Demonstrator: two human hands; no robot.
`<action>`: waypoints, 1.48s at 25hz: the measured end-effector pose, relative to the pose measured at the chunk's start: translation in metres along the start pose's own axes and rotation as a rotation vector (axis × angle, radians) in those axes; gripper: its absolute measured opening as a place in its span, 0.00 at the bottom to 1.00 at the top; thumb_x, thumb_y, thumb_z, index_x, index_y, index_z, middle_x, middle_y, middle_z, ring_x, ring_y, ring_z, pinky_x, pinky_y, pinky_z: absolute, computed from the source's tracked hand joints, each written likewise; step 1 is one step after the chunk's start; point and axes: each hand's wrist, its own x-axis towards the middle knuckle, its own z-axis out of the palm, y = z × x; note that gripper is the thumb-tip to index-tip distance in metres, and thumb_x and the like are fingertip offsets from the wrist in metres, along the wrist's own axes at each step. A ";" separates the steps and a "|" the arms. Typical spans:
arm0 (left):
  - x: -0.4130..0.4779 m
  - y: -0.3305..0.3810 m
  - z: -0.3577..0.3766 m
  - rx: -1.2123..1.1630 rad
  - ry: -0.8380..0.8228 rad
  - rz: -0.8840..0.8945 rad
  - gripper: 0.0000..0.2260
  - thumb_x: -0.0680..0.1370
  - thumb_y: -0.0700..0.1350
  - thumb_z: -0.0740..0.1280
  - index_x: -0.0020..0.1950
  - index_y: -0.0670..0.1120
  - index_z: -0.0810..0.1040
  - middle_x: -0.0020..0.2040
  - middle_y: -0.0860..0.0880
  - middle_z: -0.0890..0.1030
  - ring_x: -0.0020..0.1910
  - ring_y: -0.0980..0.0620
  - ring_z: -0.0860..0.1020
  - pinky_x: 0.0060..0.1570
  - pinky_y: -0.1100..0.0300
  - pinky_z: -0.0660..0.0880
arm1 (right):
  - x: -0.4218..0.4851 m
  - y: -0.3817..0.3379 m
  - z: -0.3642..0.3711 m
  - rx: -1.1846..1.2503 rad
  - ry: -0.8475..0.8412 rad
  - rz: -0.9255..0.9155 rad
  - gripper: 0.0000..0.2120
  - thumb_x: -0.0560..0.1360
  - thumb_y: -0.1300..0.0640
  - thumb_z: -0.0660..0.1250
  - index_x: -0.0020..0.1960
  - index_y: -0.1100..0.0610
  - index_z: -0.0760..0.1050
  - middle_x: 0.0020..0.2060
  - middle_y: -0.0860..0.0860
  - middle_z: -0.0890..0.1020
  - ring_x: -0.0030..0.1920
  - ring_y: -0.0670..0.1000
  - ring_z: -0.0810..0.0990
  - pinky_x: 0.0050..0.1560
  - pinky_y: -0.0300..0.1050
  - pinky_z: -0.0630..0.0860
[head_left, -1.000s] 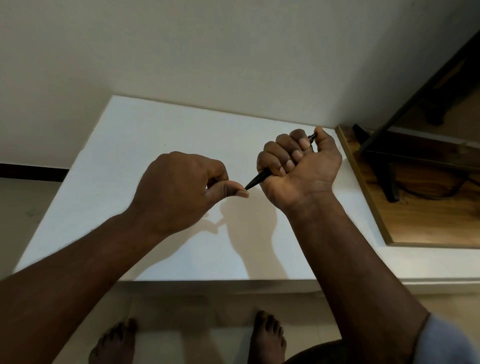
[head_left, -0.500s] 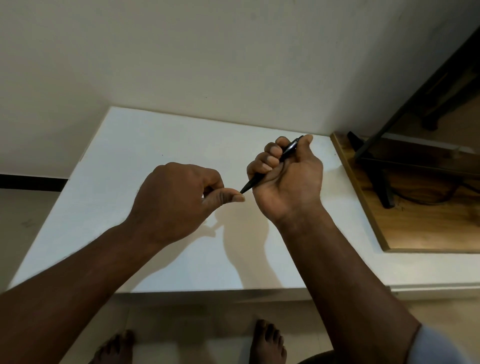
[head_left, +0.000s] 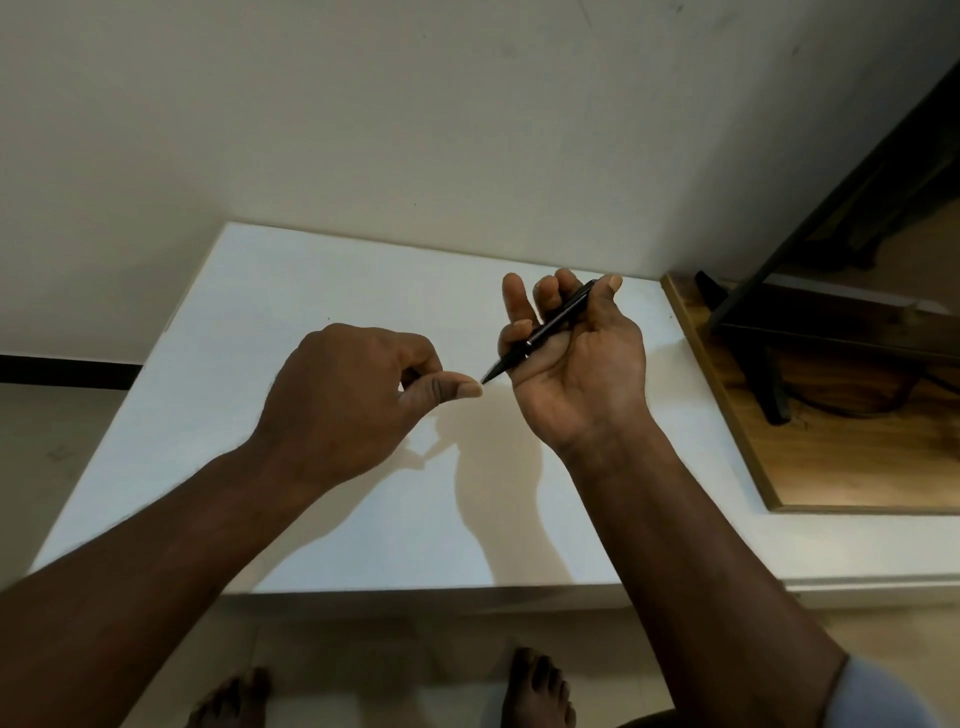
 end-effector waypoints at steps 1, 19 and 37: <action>0.000 0.000 0.000 -0.078 -0.081 -0.052 0.28 0.71 0.77 0.59 0.41 0.55 0.85 0.31 0.59 0.81 0.32 0.57 0.80 0.35 0.58 0.76 | 0.001 -0.002 -0.001 0.006 0.025 -0.021 0.21 0.87 0.41 0.57 0.48 0.57 0.75 0.36 0.51 0.85 0.45 0.57 0.91 0.34 0.41 0.76; -0.002 0.014 0.011 -0.645 -0.254 -0.327 0.04 0.78 0.51 0.73 0.44 0.54 0.86 0.41 0.57 0.89 0.38 0.58 0.86 0.36 0.64 0.77 | -0.002 0.010 0.001 -0.042 0.005 -0.019 0.22 0.86 0.40 0.59 0.51 0.59 0.76 0.40 0.54 0.85 0.51 0.61 0.90 0.45 0.44 0.78; -0.009 0.014 0.006 -0.118 -0.002 0.032 0.24 0.73 0.73 0.61 0.41 0.56 0.85 0.29 0.61 0.77 0.30 0.61 0.77 0.32 0.62 0.71 | 0.008 0.000 -0.002 0.121 0.003 0.113 0.27 0.85 0.36 0.56 0.39 0.56 0.71 0.28 0.47 0.66 0.25 0.45 0.61 0.24 0.37 0.61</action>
